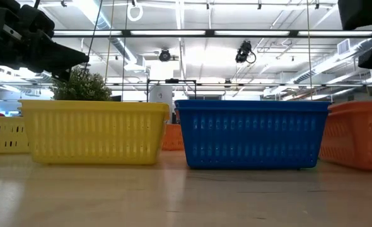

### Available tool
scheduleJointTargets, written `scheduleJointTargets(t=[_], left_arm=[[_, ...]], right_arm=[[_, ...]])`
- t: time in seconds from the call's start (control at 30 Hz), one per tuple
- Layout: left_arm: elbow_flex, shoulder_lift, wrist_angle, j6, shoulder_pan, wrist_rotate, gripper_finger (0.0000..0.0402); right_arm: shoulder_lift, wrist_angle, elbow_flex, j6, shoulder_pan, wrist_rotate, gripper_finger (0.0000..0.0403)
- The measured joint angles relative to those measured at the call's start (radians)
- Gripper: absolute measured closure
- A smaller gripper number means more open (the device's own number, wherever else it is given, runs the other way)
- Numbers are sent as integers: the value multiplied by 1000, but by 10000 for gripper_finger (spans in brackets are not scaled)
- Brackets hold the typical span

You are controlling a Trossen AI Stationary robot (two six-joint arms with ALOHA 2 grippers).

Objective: Stack baskets by color
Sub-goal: Move the bottom orange bins to the right of the right blue bins, then stack the top orange bin on top of the bottom orange bins

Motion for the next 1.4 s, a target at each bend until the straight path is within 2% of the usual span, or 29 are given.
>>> scheduleJointTargets(t=[0.3, 0.53, 0.67, 0.8, 0.9, 1.0, 1.07, 1.2, 1.27, 1.4], left_arm=[[0, 0, 0, 0, 0, 0, 368], [0, 0, 0, 0, 0, 0, 370], [0, 0, 0, 0, 0, 0, 364], [0, 0, 0, 0, 0, 0, 364], [0, 0, 0, 0, 0, 0, 368], [0, 0, 0, 0, 0, 0, 372], [0, 0, 0, 0, 0, 0, 374], [0, 0, 0, 0, 0, 0, 370], [0, 0, 0, 0, 0, 0, 367], [0, 0, 0, 0, 0, 0, 365]], right_arm=[[-3, -124, 0, -51, 12, 14, 397], [-3, -146, 0, -164, 31, 85, 389], [-6, -148, 11, -179, 31, 65, 392], [-27, -131, 83, -177, 34, 44, 390], [-35, -74, 140, -212, 34, 113, 386], [-39, 54, 151, -304, 23, 259, 383], [-38, 141, 137, -405, -13, 293, 382], [-34, 278, 85, -619, -137, 270, 376], [-34, 354, 68, -746, -219, 211, 372], [-34, 504, 49, -1004, -428, 22, 359]])
